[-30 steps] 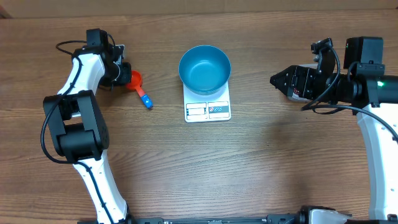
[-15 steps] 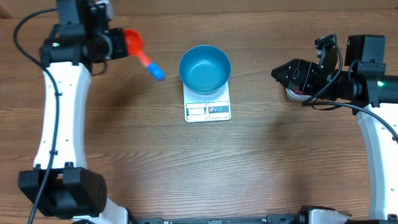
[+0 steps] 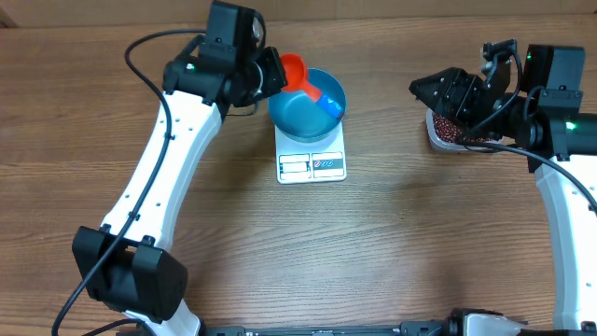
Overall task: Scoop item into bowl and weigh 150g on scale
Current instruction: 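Carry the scoop over the bowl toward the right gripper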
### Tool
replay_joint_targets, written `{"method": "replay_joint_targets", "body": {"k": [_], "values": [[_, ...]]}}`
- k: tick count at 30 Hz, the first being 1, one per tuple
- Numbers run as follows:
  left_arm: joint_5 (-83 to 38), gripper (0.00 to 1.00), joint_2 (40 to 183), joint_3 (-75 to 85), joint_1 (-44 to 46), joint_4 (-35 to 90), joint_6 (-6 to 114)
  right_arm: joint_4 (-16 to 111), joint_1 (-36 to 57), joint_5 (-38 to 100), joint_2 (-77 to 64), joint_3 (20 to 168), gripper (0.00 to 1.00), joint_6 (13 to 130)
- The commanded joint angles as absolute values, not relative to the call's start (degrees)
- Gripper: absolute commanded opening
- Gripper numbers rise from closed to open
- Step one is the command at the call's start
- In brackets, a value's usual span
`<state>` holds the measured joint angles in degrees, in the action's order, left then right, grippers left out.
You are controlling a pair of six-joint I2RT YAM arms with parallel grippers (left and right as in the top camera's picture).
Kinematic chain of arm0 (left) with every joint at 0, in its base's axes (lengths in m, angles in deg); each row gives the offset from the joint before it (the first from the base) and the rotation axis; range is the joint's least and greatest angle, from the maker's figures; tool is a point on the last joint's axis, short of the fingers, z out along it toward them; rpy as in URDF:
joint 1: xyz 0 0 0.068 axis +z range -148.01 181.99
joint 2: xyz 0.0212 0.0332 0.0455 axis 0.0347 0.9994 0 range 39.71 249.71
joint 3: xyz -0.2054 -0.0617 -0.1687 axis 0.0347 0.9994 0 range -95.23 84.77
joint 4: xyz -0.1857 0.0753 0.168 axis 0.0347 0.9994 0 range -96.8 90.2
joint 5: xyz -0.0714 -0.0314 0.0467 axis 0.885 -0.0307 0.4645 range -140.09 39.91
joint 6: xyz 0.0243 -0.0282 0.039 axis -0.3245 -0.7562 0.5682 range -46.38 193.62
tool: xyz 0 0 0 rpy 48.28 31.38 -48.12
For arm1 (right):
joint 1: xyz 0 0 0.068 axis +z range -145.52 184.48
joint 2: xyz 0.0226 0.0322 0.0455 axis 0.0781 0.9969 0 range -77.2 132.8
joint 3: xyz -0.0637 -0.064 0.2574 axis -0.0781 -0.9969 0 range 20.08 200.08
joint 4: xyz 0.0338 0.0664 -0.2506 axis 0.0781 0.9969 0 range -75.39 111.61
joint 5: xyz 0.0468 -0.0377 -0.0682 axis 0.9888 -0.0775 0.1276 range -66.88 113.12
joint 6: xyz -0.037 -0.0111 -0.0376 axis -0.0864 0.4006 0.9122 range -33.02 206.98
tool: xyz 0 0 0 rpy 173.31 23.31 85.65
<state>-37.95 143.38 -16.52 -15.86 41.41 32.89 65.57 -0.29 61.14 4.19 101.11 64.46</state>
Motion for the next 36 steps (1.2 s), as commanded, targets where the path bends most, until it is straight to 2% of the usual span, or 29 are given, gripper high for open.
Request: {"method": "replay_joint_targets", "body": {"k": [1,6,9,15,21,25,26,36], "values": [[-39.6,0.04,143.3,-16.2,-17.7,41.5,19.4,64.9,0.3,62.7,4.3,101.4,0.81,62.7],[-39.6,0.05,143.3,-16.1,-19.8,44.8,2.2,62.2,3.6,62.6,4.3,101.4,0.8,62.8],[-39.5,0.04,143.3,-16.1,-20.3,46.4,-1.1,60.2,6.1,62.6,4.4,101.4,0.8,62.8],[-39.5,0.04,143.3,-16.1,-21.0,47.0,-1.0,58.1,10.3,61.5,5.1,101.4,0.8,62.8],[-38.5,0.04,143.3,-16.1,-21.7,46.8,8.3,58.1,11.3,62.7,7.8,101.4,0.76,62.7],[-37.1,0.04,143.3,-16.1,-22.1,46.2,12.3,57.3,11.3,64.5,8.7,101.4,0.63,62.7],[-36.9,0.04,143.4,-16.1,-22.2,45.9,12.7,57.1,11.3,64.7,8.7,101.4,0.63,62.7],[-36.5,0.04,143.5,-15.8,-25.5,43.7,7.7,56.8,11.3,65.5,8.7,101.4,0.58,61.4]]}}
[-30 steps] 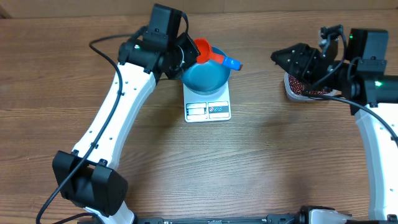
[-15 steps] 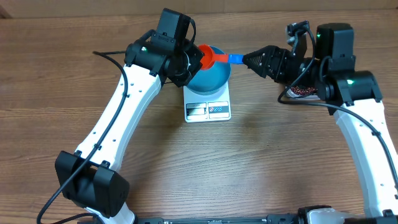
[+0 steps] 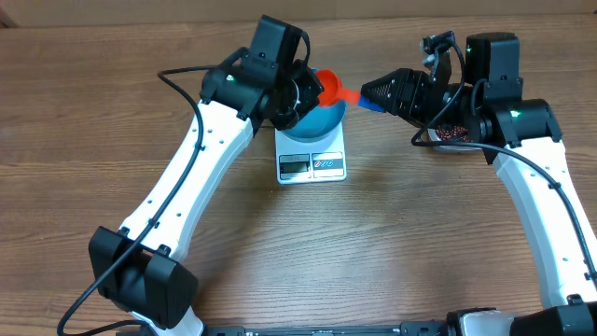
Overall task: Scoop item into bowl and weigh 150g on scale
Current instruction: 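Carry the scoop over the bowl toward the right gripper, then grasp the scoop with the right gripper and release the left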
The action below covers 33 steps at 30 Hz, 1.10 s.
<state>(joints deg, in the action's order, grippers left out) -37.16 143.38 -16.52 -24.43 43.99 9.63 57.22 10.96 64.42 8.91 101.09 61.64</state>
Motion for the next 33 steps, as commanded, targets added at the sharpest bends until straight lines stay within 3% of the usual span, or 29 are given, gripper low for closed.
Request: {"method": "replay_joint_targets", "body": {"k": [1,12,33], "values": [[-36.5,0.05,143.5,-15.7,-26.1,43.7,6.1,56.7,11.3,65.4,8.7,101.4,0.57,61.2],[-35.5,0.05,143.5,-15.7,-27.7,43.5,0.7,55.8,11.3,65.5,8.7,101.4,0.45,58.8],[-33.9,0.04,143.5,-15.7,-28.0,43.5,-0.3,56.2,11.3,66.7,8.7,101.4,0.35,58.9]]}}
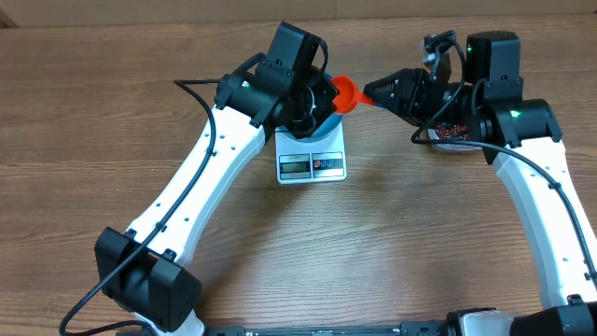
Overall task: Scoop item into bowl and weigh 150g on scale
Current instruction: 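Grasp the scoop with the right gripper and release the left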
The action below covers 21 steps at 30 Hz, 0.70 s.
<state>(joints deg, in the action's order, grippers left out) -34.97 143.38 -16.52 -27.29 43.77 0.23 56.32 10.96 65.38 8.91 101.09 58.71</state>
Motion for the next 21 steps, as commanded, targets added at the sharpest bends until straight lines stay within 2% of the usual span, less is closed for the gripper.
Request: {"method": "replay_joint_targets", "body": {"k": [1,9,10,12,17,21], "values": [[-33.9,0.04,143.5,-15.7,-28.1,43.5,-0.3,56.2,11.3,66.8,8.7,101.4,0.34,58.9],[-33.5,0.07,143.5,-15.7,-28.4,43.5,-0.3,56.6,11.3,67.0,8.7,101.4,0.19,58.9],[-33.5,0.08,143.5,-15.7,-28.4,43.5,-0.4,56.8,11.3,67.0,8.7,101.4,0.14,58.9],[-33.5,0.1,143.5,-15.7,-28.4,43.4,-0.4,56.9,11.3,67.0,8.7,101.4,0.1,58.9],[-33.5,0.18,143.5,-15.7,-28.4,43.4,-0.4,56.9,11.3,67.0,8.7,101.4,0.04,58.9],[-34.0,0.31,143.5,-15.7,-28.4,43.5,-0.3,56.8,11.3,66.9,8.7,101.4,0.04,58.9]]}}
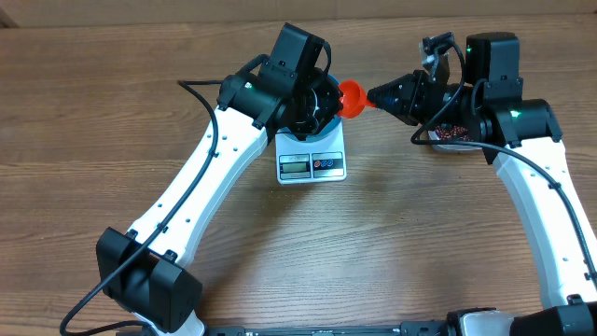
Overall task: Scoop item into bowl and weigh 150g on scale
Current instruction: 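Grasp the scoop with the right gripper and release the left, then move the left gripper down to the scale's buttons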
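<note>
An orange scoop [351, 96] hangs in the air just right of the scale [312, 165], between my two grippers. My left gripper [332, 99] is at the cup end and looks shut on it, though its wrist covers much of the fingers. Facing it from the right, my right gripper [373, 95] has its tips closed around the scoop's handle, which is hidden inside them. The blue bowl [325, 124] stands on the scale, mostly hidden under my left wrist. A container of dark red beans [454, 136] sits under my right arm.
The scale's display and buttons face the table's front edge. The left arm reaches in from the front left, and its cable loops out at the back left. The right arm comes in from the front right. Bare wooden table surrounds them.
The scoop and both grippers have shifted a few pixels to the right and slightly toward the front. The grips look unchanged.
At first the scoop lay in the bowl with my left gripper at its orange cup and my right gripper over the bean container. Then the scoop was held up off the bowl with my right gripper at its blue handle. Since then both have stayed on it, drifting right.
</note>
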### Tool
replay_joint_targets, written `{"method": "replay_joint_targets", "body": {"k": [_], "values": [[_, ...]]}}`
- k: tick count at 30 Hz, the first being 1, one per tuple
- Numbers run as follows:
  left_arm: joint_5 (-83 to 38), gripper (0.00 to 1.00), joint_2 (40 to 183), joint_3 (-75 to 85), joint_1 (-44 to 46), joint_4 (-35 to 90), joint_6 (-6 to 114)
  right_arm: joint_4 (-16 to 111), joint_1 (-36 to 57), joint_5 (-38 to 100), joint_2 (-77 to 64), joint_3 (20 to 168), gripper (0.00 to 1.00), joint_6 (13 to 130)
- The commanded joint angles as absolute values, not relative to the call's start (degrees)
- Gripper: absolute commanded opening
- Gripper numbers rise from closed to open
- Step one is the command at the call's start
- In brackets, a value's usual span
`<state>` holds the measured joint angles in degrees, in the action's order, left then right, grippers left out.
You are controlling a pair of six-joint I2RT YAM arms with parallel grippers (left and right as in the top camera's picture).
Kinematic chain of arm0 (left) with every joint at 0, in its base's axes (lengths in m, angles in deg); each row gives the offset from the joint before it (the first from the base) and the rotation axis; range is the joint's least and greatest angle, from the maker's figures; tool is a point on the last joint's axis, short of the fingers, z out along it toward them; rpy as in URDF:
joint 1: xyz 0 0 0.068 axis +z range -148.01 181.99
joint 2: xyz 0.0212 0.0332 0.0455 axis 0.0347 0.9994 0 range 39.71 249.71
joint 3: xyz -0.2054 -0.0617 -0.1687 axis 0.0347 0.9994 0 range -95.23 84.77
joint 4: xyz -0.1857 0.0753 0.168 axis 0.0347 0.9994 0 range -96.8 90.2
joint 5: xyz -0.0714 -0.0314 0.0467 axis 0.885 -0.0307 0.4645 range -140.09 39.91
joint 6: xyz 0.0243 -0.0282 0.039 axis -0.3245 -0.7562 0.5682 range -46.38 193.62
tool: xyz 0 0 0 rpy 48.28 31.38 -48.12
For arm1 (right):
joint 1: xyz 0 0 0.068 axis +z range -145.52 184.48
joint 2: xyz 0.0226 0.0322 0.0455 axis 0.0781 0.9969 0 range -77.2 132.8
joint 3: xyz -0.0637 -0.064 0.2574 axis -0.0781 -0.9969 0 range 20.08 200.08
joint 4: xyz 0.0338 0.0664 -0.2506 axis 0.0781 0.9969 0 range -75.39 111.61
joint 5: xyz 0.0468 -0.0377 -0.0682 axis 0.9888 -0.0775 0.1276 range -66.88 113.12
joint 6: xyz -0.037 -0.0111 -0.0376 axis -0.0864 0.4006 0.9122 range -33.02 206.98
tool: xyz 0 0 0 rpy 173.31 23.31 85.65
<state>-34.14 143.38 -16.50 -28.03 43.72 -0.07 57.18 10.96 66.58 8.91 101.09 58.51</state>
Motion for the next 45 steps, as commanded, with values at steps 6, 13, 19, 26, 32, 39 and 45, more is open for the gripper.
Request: {"method": "replay_joint_targets", "body": {"k": [6,13,19,26,32,39,45], "values": [[-37.3,0.37,143.5,-15.7,-27.6,43.5,2.8,56.8,10.2,66.3,8.6,101.4,0.04,60.9],[-37.7,0.31,143.2,-16.0,-21.8,42.2,25.2,59.2,3.0,66.1,8.6,101.5,0.04,65.0],[-34.1,0.28,142.3,-16.0,-16.8,44.5,45.0,62.3,-6.1,66.1,8.6,101.5,0.04,69.3],[-43.3,0.35,142.4,-16.0,-15.6,51.9,48.7,64.9,-9.5,62.1,8.6,101.5,0.04,71.0],[-43.1,0.07,142.5,-14.3,-18.0,54.7,53.5,65.0,-9.5,61.1,8.7,101.4,0.04,71.0],[-43.3,0.04,142.6,-5.1,-25.8,52.0,53.8,65.2,-9.5,61.1,8.7,101.5,0.04,71.0],[-51.6,0.04,142.6,1.8,-33.5,43.5,51.3,66.0,-9.5,61.1,8.7,101.5,0.04,71.0]]}}
